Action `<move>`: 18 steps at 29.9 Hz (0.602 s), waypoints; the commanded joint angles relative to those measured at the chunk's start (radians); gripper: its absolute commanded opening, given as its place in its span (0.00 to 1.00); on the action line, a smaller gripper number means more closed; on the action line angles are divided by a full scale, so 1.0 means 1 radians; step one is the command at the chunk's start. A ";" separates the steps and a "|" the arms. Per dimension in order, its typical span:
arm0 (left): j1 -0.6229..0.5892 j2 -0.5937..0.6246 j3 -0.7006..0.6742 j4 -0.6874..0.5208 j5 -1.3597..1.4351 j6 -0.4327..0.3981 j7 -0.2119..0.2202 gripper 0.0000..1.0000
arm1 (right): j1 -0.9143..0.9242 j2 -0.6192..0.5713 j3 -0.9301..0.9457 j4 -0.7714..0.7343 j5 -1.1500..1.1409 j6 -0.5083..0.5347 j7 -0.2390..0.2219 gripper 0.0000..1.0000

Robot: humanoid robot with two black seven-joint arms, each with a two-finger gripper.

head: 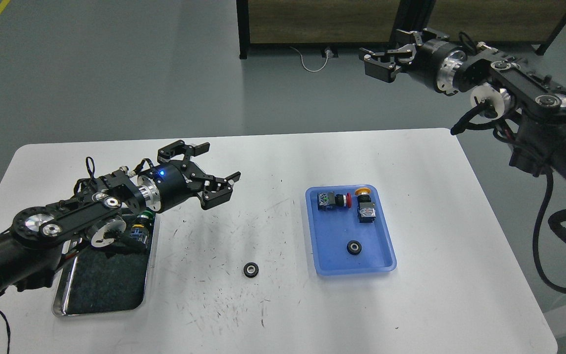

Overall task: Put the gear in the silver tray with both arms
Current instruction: 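Retract the right arm and reach the left gripper to the black gear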

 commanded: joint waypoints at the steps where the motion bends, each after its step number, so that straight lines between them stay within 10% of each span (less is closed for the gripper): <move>1: 0.060 -0.074 0.038 0.001 0.057 0.011 -0.016 0.99 | 0.008 -0.010 -0.004 -0.001 0.005 -0.002 -0.007 0.98; 18: 0.283 -0.101 0.065 0.013 0.223 0.074 -0.051 0.99 | 0.014 0.040 -0.016 -0.046 0.002 -0.010 -0.012 0.98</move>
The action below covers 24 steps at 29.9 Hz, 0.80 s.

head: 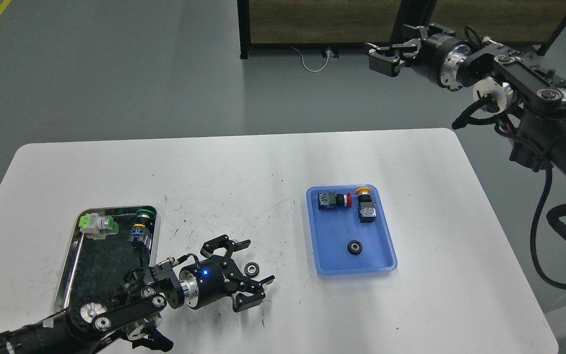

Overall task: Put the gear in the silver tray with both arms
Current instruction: 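Retract the right arm and reach the left gripper to the black gear, then grasp the black gear on the table with the left gripper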

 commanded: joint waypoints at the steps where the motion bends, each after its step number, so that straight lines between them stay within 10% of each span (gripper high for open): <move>1: 0.017 0.001 0.003 0.000 0.011 0.006 -0.010 0.99 | 0.000 0.003 -0.001 -0.001 0.001 -0.001 0.000 0.98; 15: 0.020 0.003 0.004 0.037 -0.002 0.060 -0.054 0.97 | 0.000 0.003 -0.002 0.001 0.001 0.001 0.002 0.98; 24: 0.027 0.005 0.006 0.037 -0.002 0.063 -0.065 0.78 | 0.000 0.003 -0.004 0.004 -0.001 0.001 0.002 0.99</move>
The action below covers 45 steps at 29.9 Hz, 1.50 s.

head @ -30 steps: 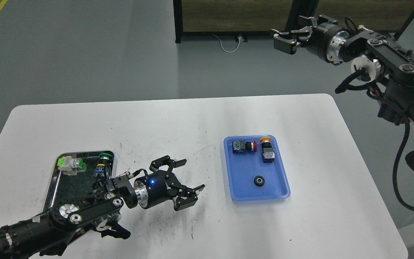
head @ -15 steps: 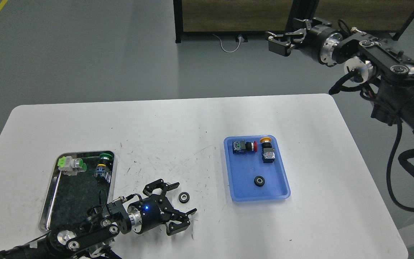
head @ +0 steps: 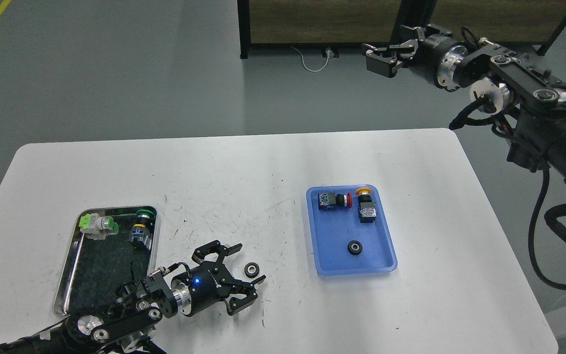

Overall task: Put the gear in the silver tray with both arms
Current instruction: 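Grasp the black gear on the table with the left gripper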

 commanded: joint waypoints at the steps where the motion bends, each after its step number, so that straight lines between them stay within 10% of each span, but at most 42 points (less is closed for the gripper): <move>1: 0.007 0.002 0.003 0.002 0.001 -0.001 0.000 0.76 | 0.000 0.000 0.000 0.001 -0.001 0.000 0.000 0.98; 27: 0.005 0.000 0.043 0.005 -0.002 -0.003 0.008 0.28 | -0.002 -0.003 0.000 0.003 -0.006 0.000 0.000 0.99; 45: -0.071 0.167 -0.042 -0.111 -0.111 -0.014 0.023 0.25 | -0.012 -0.002 0.004 0.001 -0.009 0.000 0.002 0.99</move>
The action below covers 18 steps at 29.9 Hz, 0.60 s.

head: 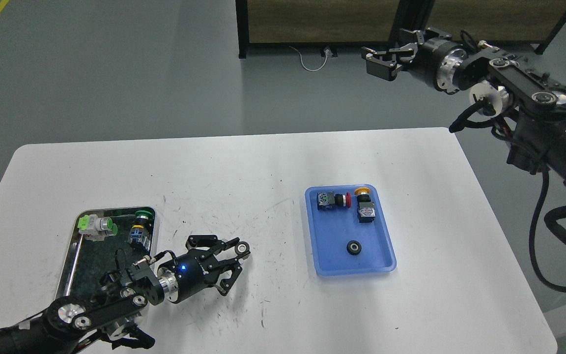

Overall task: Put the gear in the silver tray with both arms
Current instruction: 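Carry the gear into the silver tray and release it with the left gripper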

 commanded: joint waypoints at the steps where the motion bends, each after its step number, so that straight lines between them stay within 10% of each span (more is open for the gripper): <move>1: -0.045 0.112 -0.023 -0.068 -0.067 -0.007 0.002 0.25 | -0.001 0.000 0.004 -0.002 0.000 0.000 0.000 0.99; 18: 0.032 0.568 -0.001 -0.321 -0.093 -0.024 0.008 0.26 | -0.004 0.044 0.004 -0.018 -0.005 -0.003 0.000 0.99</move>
